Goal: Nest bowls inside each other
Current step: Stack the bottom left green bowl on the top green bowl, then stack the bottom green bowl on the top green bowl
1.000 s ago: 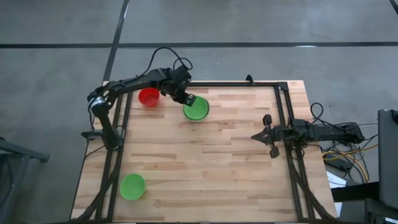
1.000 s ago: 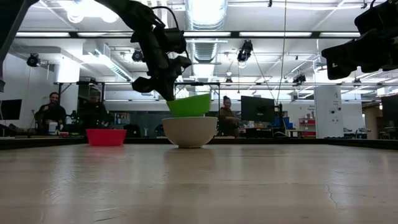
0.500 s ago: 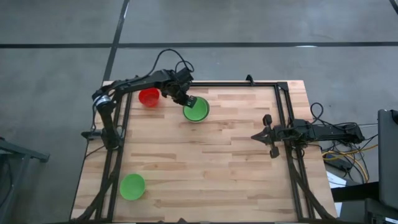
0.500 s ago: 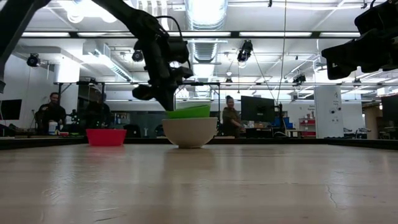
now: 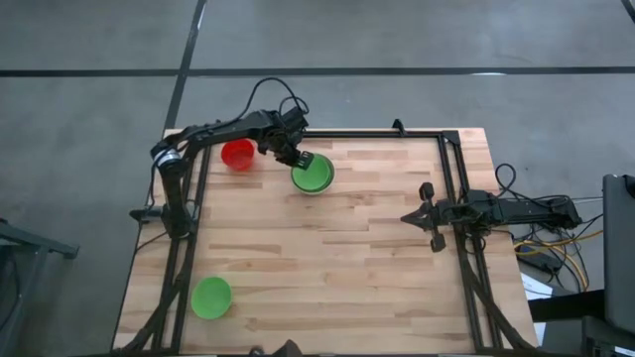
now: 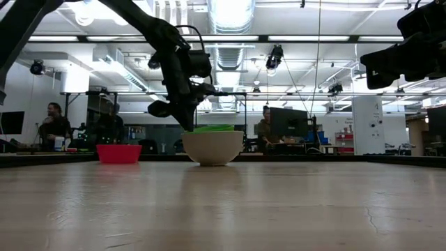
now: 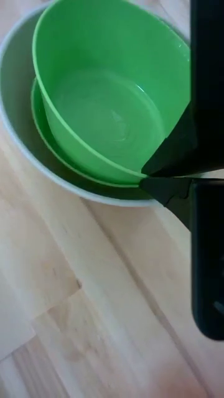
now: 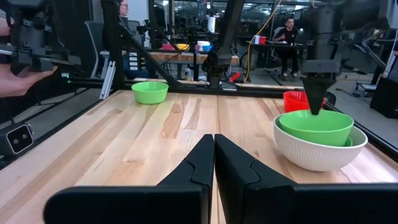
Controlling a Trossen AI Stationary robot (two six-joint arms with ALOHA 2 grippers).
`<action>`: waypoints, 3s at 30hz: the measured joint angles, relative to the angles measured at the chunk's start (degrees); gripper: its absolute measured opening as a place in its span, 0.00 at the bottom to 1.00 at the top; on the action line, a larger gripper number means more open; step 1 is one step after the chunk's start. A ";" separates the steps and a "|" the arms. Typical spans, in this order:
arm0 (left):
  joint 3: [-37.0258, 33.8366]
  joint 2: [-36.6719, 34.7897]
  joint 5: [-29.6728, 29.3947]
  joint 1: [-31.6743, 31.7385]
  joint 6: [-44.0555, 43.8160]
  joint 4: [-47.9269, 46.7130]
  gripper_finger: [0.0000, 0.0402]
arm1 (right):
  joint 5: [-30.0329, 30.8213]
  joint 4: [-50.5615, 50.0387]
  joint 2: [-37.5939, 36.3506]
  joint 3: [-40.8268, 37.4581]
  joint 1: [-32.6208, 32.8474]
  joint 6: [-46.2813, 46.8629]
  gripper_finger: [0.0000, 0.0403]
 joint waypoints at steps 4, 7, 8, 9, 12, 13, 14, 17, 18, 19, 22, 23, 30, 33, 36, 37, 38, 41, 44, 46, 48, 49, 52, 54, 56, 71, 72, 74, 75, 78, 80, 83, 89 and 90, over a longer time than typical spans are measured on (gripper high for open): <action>0.00 0.91 0.20 0.38 0.04 1.02 0.00 | 0.02 0.00 0.00 -0.01 -0.02 0.00 0.02; -0.02 1.61 0.92 0.64 0.42 1.29 0.00 | 0.01 0.00 0.00 -0.01 -0.01 0.00 0.02; -0.02 1.78 1.03 0.64 0.44 1.33 0.01 | 0.00 0.00 0.00 -0.01 -0.02 0.01 0.02; -0.02 2.01 1.13 0.68 0.44 1.42 0.01 | 0.00 0.00 0.00 -0.01 0.01 0.00 0.02; -0.02 2.72 1.47 0.73 0.60 1.49 0.00 | 0.00 0.00 0.00 -0.01 -0.01 0.01 0.02; -0.02 2.94 1.62 0.73 0.60 1.58 0.00 | 0.00 0.00 0.00 0.00 -0.01 0.00 0.02; -0.02 3.14 1.83 0.73 0.60 1.69 0.00 | 0.00 0.00 0.00 0.00 -0.02 0.02 0.02; -0.02 3.53 2.25 0.73 0.64 1.73 0.02 | 0.00 0.00 0.00 -0.01 -0.01 0.01 0.02; -0.02 3.53 2.25 0.73 0.64 1.73 0.03 | 0.01 0.00 -0.01 -0.01 -0.02 0.00 0.02; -0.02 3.53 2.23 0.73 0.66 1.71 0.05 | 0.01 0.00 -0.01 -0.01 -0.01 0.00 0.02; 0.28 3.53 2.21 0.74 0.89 1.44 0.10 | 0.00 0.00 0.00 -0.01 -0.01 0.00 0.02; 0.53 3.46 2.19 0.75 1.12 1.36 0.11 | 0.00 0.01 0.00 -0.01 -0.01 0.01 0.02; 3.93 3.25 0.54 0.81 1.80 -1.35 0.18 | 0.01 0.00 0.00 0.00 0.00 0.02 0.02; 5.47 3.23 -0.43 0.82 1.93 -2.29 0.20 | 0.00 0.00 0.00 -0.01 -0.01 0.02 0.02; 6.88 3.23 -0.93 0.81 2.43 -3.42 0.21 | 0.00 0.00 -0.01 -0.01 0.00 0.01 0.02; 7.33 3.23 -1.07 0.81 2.60 -3.96 0.21 | 0.00 0.00 -0.01 -0.01 -0.01 0.02 0.02; 7.82 3.21 -1.20 0.81 2.84 -4.62 0.21 | 0.00 0.00 0.00 -0.01 0.00 0.00 0.02; 9.00 2.81 -2.10 0.56 3.32 -5.96 0.21 | 0.02 0.00 0.00 -0.01 -0.02 0.02 0.02; 9.29 1.84 -1.92 0.19 3.60 -6.71 0.21 | 0.00 0.00 -0.02 -0.01 0.00 0.02 0.02; 9.29 0.80 -1.23 -0.15 4.60 -6.42 0.21 | 0.01 0.00 0.00 -0.01 -0.01 0.01 0.02; 9.27 -0.72 -1.56 -0.73 5.22 -6.14 0.21 | 0.00 0.00 -0.02 -0.01 -0.02 0.02 0.02; 9.27 -1.42 -2.00 -1.17 5.55 -6.01 0.21 | 0.02 0.00 0.00 -0.01 -0.01 0.00 0.02; 9.03 -3.77 -3.54 -2.41 5.91 -4.93 0.21 | 0.02 0.00 -0.02 -0.01 0.00 0.00 0.02; 8.16 -5.53 -4.28 -3.03 5.84 -4.02 0.21 | 0.00 0.00 -0.02 -0.01 0.01 0.00 0.02; 7.31 -7.05 -5.16 -3.71 5.51 -3.37 0.21 | 0.02 0.02 0.00 -0.01 -0.02 0.02 0.02; -13.24 -21.99 -5.63 -9.35 -1.49 6.04 0.21 | 0.02 0.00 0.02 -0.01 -0.01 0.01 0.02; -14.80 -23.40 -5.64 -9.69 -1.81 6.38 0.21 | 0.02 0.00 0.02 -0.01 0.00 0.00 0.02; -17.64 -26.28 -5.71 -10.35 -2.98 6.95 0.21 | 0.00 0.00 0.02 -0.01 0.01 0.02 0.02; -19.00 -27.66 -5.73 -10.64 -3.60 7.12 0.21 | 0.02 0.00 0.02 -0.01 -0.02 0.02 0.02; -22.39 -31.71 -5.70 -12.07 -5.76 7.30 0.23 | 0.02 0.00 0.02 0.00 0.01 0.01 0.02; -24.28 -34.14 -5.75 -13.42 -7.69 7.30 0.26 | 0.00 0.00 0.02 -0.01 0.01 0.01 0.02; -26.95 -37.76 -7.47 -16.07 -9.65 6.99 0.30 | 0.00 0.00 0.02 0.00 -0.01 0.01 0.02; -31.01 -44.16 -8.82 -22.52 -11.49 2.14 0.33 | 0.02 0.00 0.02 0.00 -0.02 0.02 0.02; -31.44 -45.07 -8.88 -23.85 -11.92 0.67 0.33 | 0.00 0.00 0.02 -0.01 0.01 0.02 0.02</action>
